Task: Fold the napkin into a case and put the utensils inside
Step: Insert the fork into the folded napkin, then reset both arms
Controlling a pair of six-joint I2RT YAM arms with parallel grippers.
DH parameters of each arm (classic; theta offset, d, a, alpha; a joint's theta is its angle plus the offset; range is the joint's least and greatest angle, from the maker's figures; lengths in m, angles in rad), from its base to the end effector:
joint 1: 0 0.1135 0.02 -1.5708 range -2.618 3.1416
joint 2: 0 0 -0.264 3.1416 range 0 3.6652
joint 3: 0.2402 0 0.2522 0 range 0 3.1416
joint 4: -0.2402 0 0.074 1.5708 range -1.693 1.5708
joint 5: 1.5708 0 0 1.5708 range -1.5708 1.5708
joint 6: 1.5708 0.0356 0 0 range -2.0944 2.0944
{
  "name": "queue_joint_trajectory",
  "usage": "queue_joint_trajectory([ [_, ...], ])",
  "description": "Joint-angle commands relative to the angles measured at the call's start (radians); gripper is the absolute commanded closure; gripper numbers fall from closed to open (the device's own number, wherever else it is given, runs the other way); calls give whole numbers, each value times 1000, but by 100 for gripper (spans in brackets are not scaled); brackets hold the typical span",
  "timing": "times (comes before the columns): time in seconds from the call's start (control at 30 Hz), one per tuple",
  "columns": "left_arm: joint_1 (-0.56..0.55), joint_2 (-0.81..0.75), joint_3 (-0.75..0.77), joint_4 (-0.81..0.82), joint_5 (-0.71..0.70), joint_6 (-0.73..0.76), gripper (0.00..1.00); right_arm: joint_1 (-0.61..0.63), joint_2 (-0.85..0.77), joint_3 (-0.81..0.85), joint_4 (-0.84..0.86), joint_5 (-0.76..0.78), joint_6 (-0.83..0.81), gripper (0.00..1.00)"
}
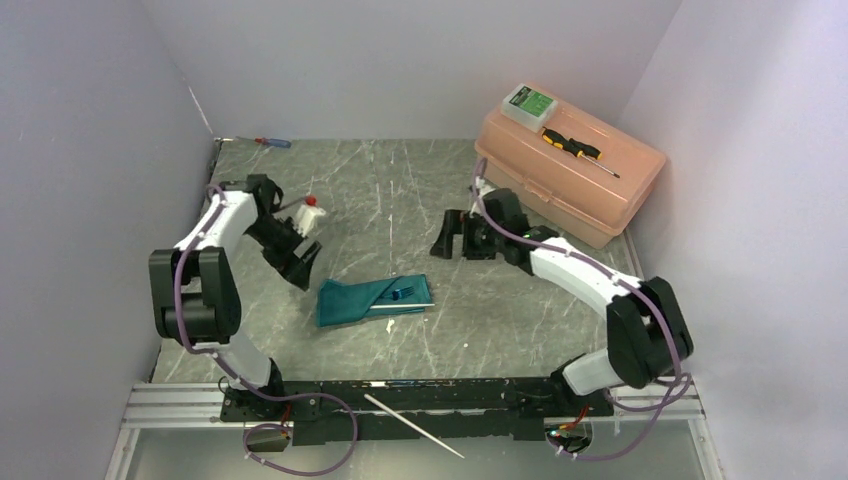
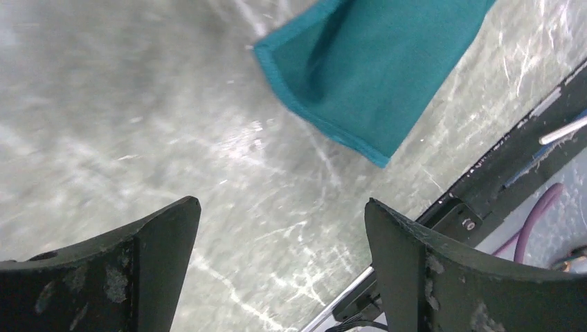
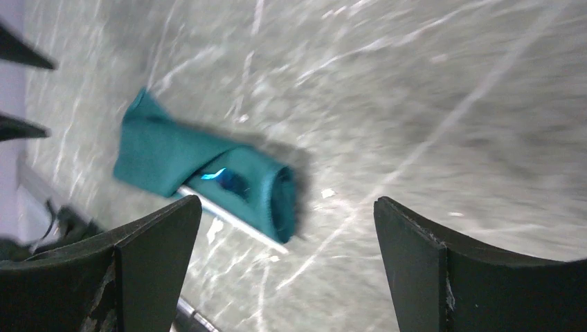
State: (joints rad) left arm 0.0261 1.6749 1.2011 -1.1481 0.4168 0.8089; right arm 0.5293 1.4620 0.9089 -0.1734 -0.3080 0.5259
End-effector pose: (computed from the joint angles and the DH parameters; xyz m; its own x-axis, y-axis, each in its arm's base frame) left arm 0.2876 -0.0069 0.2113 -0.7214 0.6430 -0.2573 0.6916 0.6495 -0.3161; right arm 0.2638 0.1668 0.2266 -0.8356 0.0654 -0.5454 -0.2975 0.7808 0.5494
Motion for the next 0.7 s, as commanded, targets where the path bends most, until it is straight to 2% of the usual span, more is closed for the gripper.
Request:
queue_joint_trajectory([
  [0.0, 69, -63, 139, -45, 32, -65, 5, -114, -93, 22, -58, 191, -112, 0],
  [0.07, 88, -61, 146, 21, 95, -139, 5, -164, -113, -12, -3, 335, -101, 0],
  [0.17, 112, -82, 68, 204, 219, -268, 5, -218, -124, -116, 172, 555, -123, 0],
  [0.27, 131, -119, -73, 502, 274, -411, 5, -230, -104, -227, 373, 765, -218, 0],
  [0.4, 177, -130, -243, 829, 285, -534, 5, -270, -74, -247, 419, 980, -206, 0],
  [0.53, 205, -140, -395, 1102, 252, -628, 5, -358, -136, -371, 640, 958, -271, 0],
  [0.57, 205, -135, -409, 1134, 247, -639, 5, -381, -141, -403, 734, 946, -298, 0],
  [0.67, 206, -70, -416, 1184, 252, -663, 5, -445, -148, -430, 788, 927, -318, 0],
])
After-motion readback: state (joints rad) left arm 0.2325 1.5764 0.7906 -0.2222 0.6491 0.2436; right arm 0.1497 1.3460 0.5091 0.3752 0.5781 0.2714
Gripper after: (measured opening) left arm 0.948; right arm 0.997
